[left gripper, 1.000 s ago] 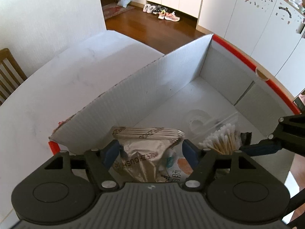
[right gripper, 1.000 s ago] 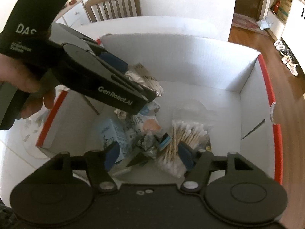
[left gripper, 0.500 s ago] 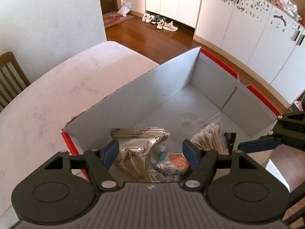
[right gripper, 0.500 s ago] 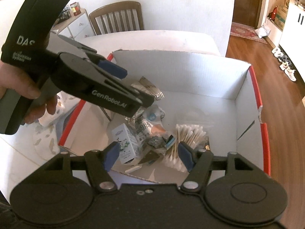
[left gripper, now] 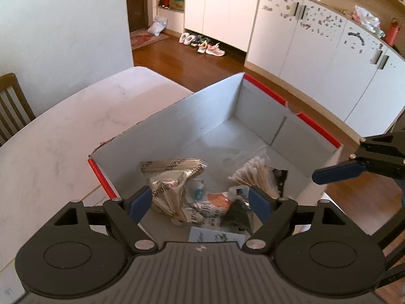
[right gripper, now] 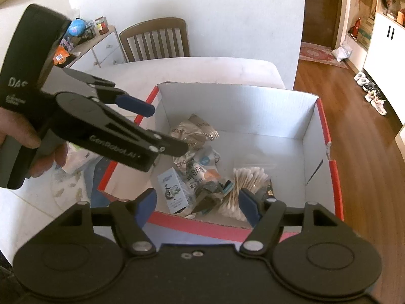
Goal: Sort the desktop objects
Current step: 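Withdraw both tools up out of the box back over the table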
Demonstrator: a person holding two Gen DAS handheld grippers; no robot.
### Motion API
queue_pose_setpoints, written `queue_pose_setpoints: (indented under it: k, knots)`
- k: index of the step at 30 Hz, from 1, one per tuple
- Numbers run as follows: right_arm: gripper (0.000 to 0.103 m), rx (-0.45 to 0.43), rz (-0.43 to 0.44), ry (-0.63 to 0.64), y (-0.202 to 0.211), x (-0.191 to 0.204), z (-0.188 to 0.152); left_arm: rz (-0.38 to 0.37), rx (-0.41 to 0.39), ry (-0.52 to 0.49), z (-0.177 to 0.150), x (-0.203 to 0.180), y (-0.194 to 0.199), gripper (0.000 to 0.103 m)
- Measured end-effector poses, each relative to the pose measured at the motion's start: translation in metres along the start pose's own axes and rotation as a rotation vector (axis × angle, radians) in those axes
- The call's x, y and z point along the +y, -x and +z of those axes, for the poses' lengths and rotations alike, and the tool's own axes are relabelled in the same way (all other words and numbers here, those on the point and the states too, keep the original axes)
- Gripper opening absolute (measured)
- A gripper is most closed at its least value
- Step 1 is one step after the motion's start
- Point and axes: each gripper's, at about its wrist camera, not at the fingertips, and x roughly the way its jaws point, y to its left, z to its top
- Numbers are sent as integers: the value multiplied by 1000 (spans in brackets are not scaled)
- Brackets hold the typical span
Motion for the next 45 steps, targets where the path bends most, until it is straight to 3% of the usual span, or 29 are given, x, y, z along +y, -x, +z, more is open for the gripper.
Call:
queue_pose_setpoints:
  k: [5,9,24,45]
  knots:
    - [80,-13,-6,11,8,11,-6,-34,-28,-22,-9,-4,14,86]
    - [86,-29,-11,7,14,23,-12,-53,-55,-22,-19,-3,25,103]
    - [88,-46,-31,-34,18,74,-23,-96,-120,12,-66,16,81,103]
    - [88,-75,-50,-20,9,152,-12,-36,-180,36,-131,75,152,103]
